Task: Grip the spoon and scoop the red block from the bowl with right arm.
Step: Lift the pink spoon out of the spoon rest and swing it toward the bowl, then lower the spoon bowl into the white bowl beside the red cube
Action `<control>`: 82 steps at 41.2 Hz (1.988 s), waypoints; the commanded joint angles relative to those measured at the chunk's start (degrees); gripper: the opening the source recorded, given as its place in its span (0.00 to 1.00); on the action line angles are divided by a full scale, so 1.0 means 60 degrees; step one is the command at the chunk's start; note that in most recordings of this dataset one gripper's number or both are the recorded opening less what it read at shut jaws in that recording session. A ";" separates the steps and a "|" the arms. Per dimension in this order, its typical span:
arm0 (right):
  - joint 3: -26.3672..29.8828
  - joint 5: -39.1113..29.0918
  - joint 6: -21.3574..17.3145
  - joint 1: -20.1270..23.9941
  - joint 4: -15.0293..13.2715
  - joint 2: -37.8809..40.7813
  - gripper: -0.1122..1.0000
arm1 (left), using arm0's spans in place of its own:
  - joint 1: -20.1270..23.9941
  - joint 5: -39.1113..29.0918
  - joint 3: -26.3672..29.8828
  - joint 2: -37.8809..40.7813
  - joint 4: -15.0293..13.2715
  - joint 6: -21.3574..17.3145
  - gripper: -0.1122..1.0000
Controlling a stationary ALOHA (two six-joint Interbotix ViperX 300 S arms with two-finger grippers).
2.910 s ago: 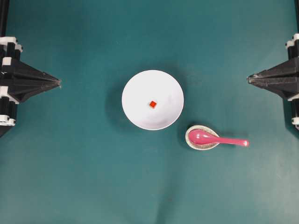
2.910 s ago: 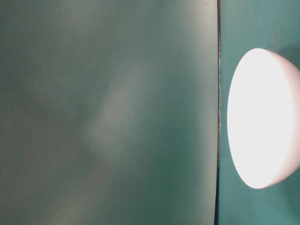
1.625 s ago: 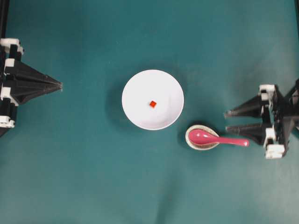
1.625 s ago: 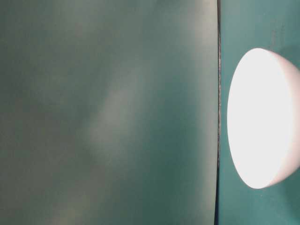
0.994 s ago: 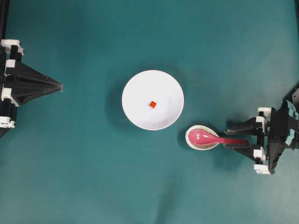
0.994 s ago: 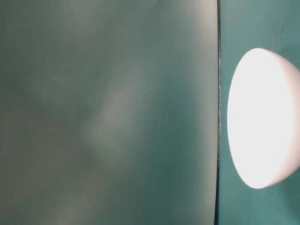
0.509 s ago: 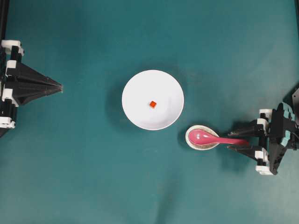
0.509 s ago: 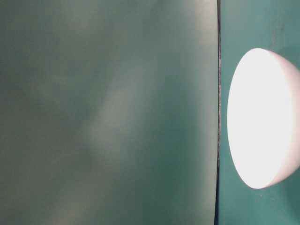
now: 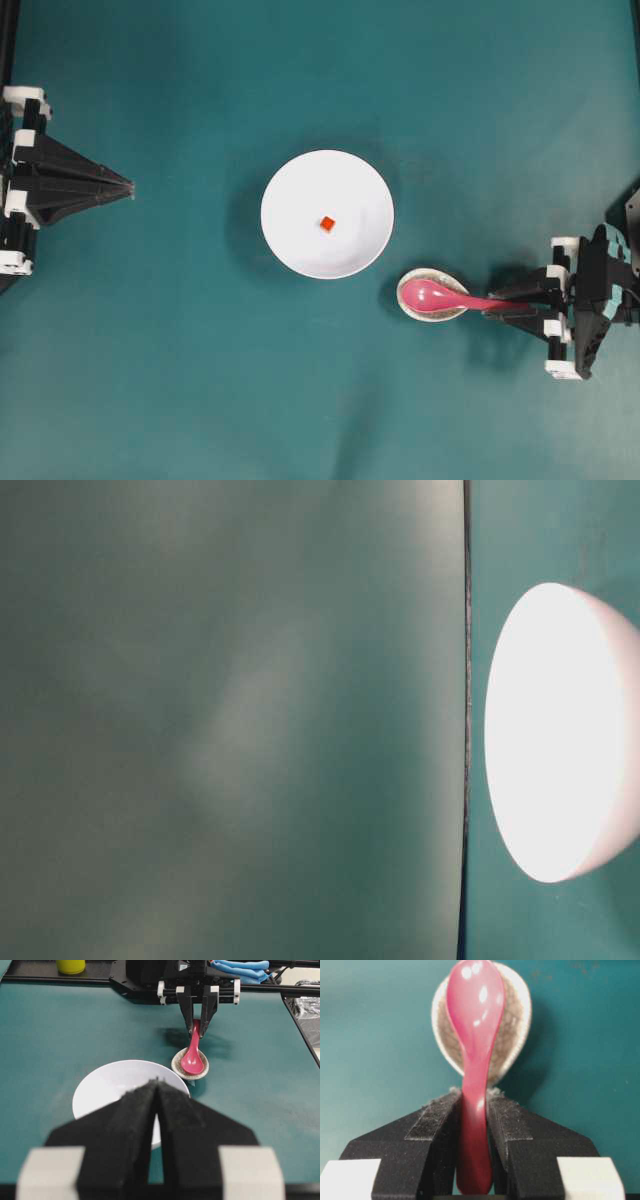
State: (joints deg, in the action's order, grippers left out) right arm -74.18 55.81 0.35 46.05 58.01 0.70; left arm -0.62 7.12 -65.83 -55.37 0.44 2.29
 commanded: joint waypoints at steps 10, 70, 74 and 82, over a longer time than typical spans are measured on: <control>0.0264 -0.0176 0.1187 -0.0615 -0.0015 -0.1831 0.30 | -0.0015 0.0029 0.0264 0.0088 0.0015 -0.0015 0.10; 0.7192 -1.6040 -0.0776 -0.9272 -0.5068 -0.0879 0.30 | -0.0015 0.0366 0.0249 0.0146 0.0029 -0.0073 0.10; 0.7456 -1.6377 -0.1025 -0.9272 -0.5610 -0.0718 0.30 | -0.0015 0.0381 0.0249 0.0146 0.0029 -0.0132 0.10; 0.8042 -1.6538 -0.1011 -0.9272 -0.6006 -0.0293 0.30 | -0.0015 0.0425 0.0249 0.0146 0.0029 -0.0190 0.10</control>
State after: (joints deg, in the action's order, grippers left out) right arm -28.65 -43.33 -5.71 -9.49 22.68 -1.05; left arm -0.62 8.96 -65.83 -54.84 0.53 1.23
